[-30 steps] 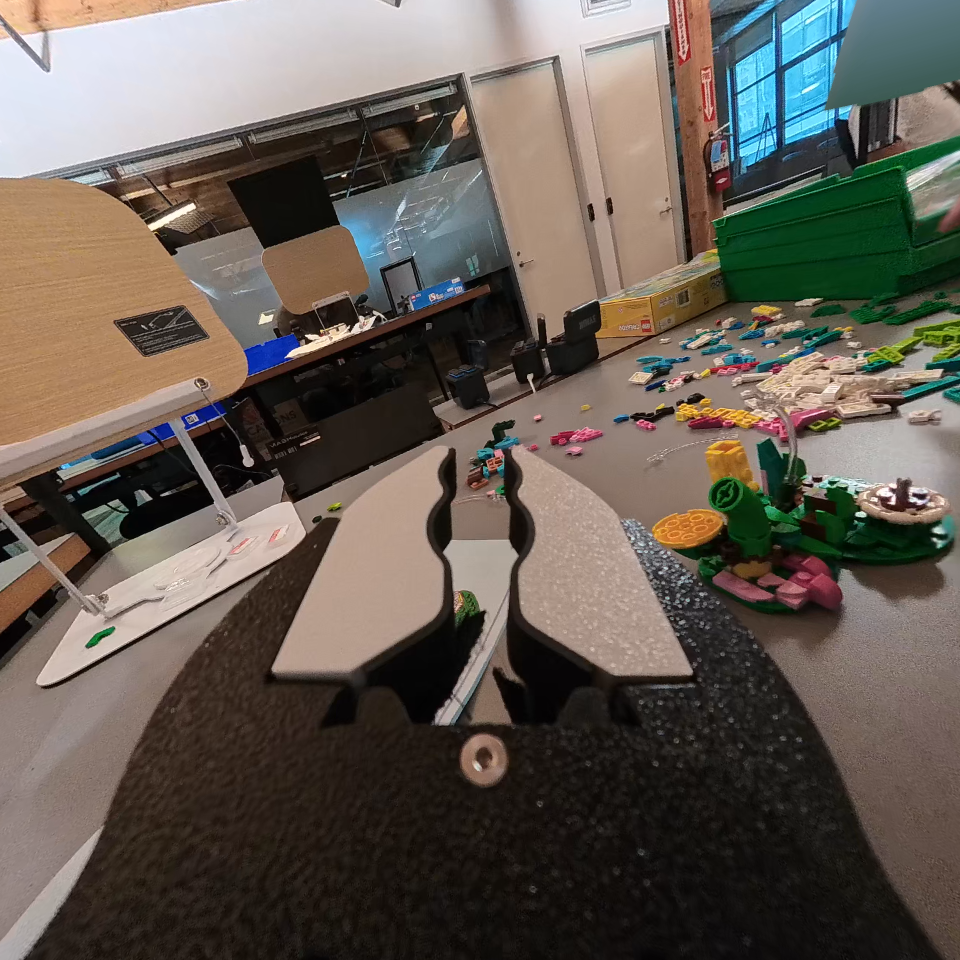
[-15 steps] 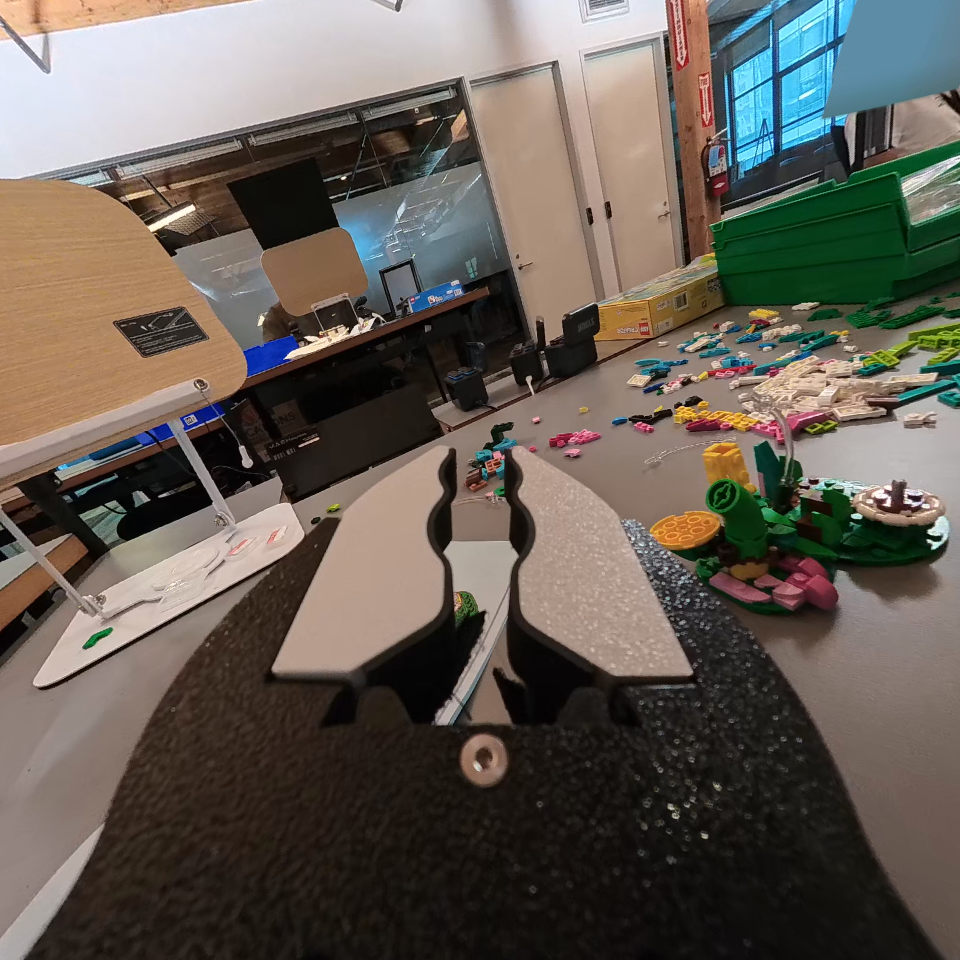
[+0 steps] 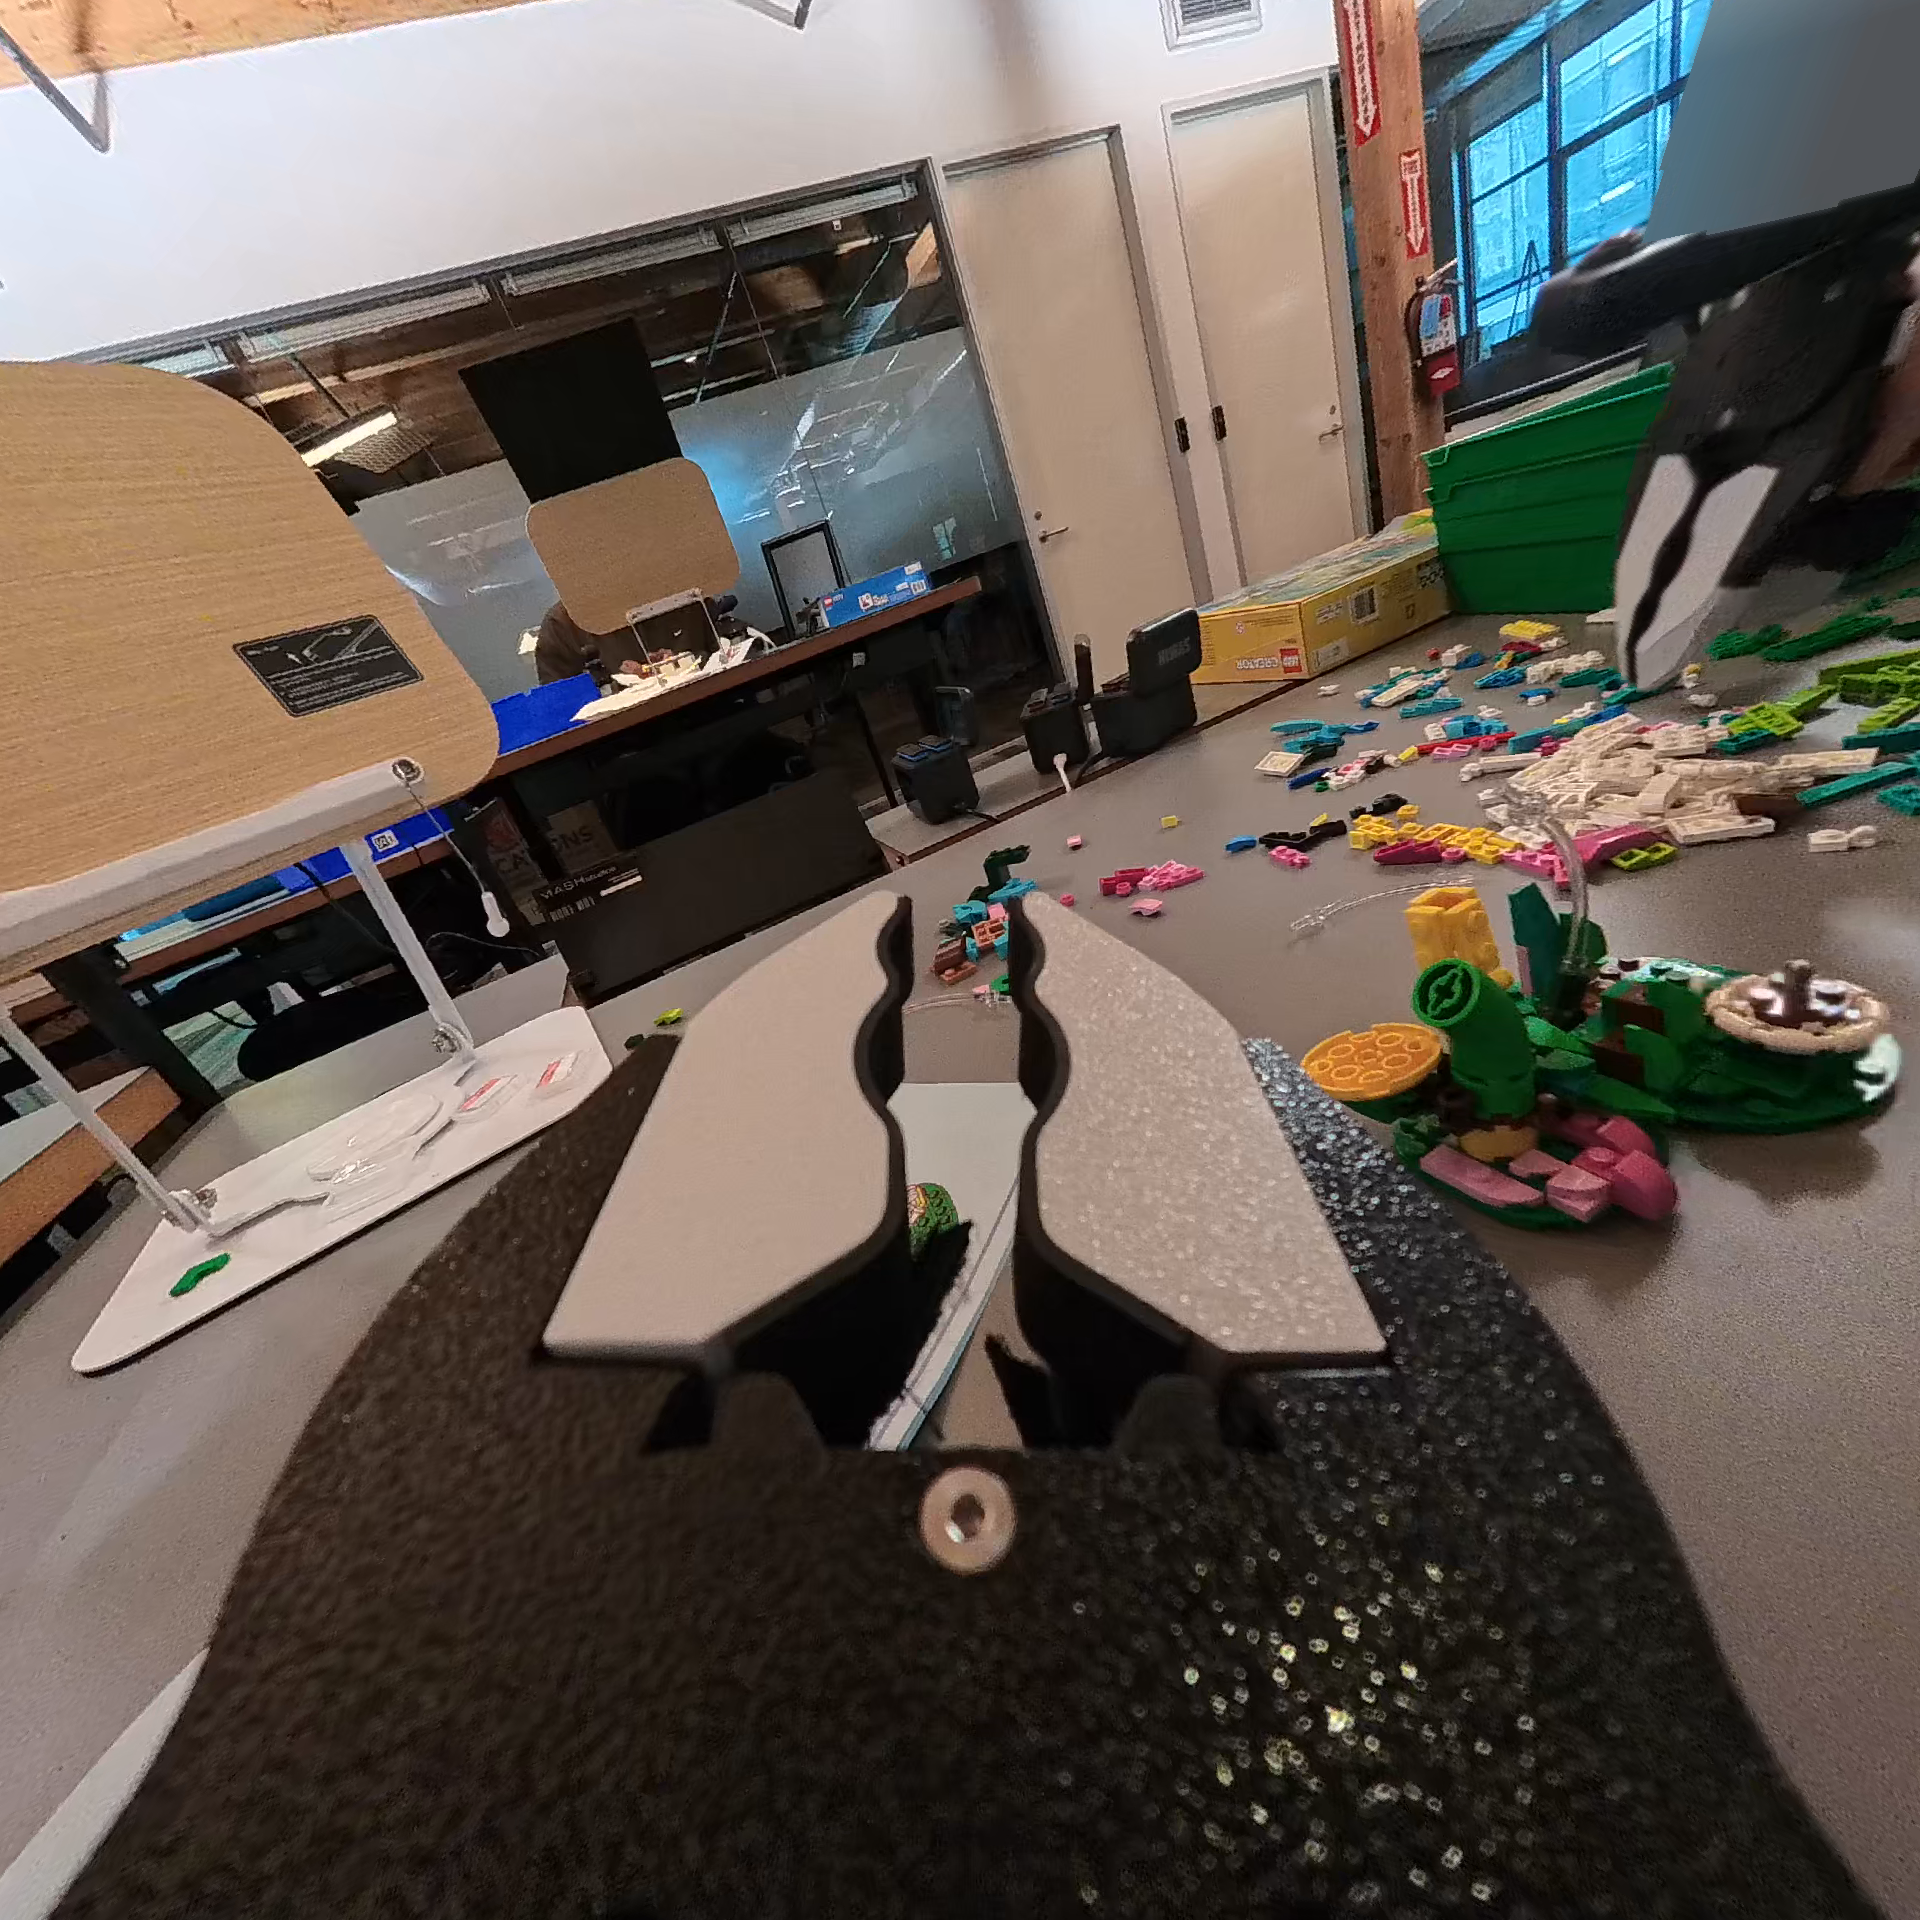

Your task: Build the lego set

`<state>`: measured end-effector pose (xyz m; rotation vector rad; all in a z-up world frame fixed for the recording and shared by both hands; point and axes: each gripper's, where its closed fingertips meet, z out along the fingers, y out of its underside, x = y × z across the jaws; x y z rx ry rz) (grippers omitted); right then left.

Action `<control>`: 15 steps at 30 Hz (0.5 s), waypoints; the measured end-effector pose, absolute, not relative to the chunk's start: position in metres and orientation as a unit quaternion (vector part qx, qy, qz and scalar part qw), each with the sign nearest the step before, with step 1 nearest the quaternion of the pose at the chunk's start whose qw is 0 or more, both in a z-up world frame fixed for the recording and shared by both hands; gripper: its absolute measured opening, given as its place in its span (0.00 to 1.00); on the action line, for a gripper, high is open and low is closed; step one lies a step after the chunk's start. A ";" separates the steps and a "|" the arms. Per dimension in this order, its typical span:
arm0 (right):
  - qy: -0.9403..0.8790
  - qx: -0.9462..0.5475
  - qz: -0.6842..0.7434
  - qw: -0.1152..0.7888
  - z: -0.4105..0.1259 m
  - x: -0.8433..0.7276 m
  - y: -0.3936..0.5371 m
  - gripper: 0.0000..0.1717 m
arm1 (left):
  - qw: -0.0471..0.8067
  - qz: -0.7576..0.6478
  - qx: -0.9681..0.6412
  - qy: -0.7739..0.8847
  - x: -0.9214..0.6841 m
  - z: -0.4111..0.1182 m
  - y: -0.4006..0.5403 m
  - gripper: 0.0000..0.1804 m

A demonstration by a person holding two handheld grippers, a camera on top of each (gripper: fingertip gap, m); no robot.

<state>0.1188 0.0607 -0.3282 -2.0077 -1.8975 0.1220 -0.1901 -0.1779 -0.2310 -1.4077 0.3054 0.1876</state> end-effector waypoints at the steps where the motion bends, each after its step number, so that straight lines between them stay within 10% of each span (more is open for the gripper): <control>1: -0.670 -0.719 0.052 0.175 -0.333 0.119 0.065 0.01 | 0.748 0.086 -0.644 0.140 -0.190 -0.231 -0.178 0.10; 15: -0.695 -0.701 0.116 0.108 -0.344 0.107 0.055 0.09 | 0.722 0.092 -0.677 0.111 -0.203 -0.243 -0.170 0.10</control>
